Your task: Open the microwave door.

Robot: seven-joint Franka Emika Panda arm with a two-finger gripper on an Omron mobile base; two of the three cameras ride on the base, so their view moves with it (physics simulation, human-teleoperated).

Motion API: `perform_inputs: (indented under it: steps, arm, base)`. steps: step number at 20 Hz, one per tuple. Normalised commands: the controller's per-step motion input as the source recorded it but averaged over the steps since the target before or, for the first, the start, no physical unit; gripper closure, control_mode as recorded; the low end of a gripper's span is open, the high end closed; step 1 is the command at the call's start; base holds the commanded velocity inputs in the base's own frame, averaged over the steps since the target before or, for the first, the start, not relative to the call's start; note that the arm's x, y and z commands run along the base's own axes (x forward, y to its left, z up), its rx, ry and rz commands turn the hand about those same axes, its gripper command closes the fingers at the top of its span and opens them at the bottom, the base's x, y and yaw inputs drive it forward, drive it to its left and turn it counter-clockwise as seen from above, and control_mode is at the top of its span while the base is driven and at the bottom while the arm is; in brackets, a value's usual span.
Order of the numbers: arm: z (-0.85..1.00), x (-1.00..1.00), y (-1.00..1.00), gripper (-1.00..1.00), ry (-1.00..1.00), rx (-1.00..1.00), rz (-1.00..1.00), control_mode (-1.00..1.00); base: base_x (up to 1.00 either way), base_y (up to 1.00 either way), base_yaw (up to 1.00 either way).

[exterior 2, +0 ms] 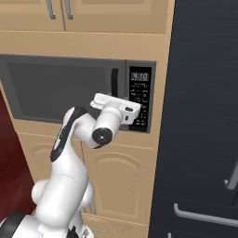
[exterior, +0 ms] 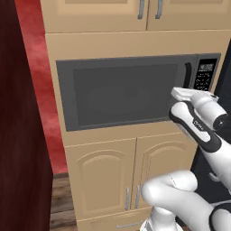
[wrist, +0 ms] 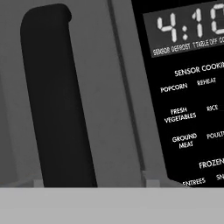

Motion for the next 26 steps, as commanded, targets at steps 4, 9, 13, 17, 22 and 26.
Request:
perform_inputs:
  steps: [4,9,13,17,22,26]
  arm:
    - [0.04,-0.85,-0.01,1.0,0.08,-0.03,0.11,-1.0]
    - [0.15,-1.0,-0.16,1.0,0.07,-0.03,0.19,-1.0]
    - [0.25,-1.0,-0.28,1.0,0.07,0.0,0.22,-1.0]
    - [0.25,-1.0,-0.22,1.0,0.07,-0.01,0.24,-1.0]
    - [0.15,-1.0,-0.04,1.0,0.07,-0.04,0.24,-1.0]
    - [0.15,-1.0,0.0,-1.0,0.03,-0.05,0.25,-1.0]
  base:
    - [0.0,0.0,0.0]
    - [0.0,0.0,0.0]
    - [0.0,0.0,0.0]
    - [0.0,0.0,0.0]
    - [0.0,0.0,0.0]
    - [0.0,0.0,0.0]
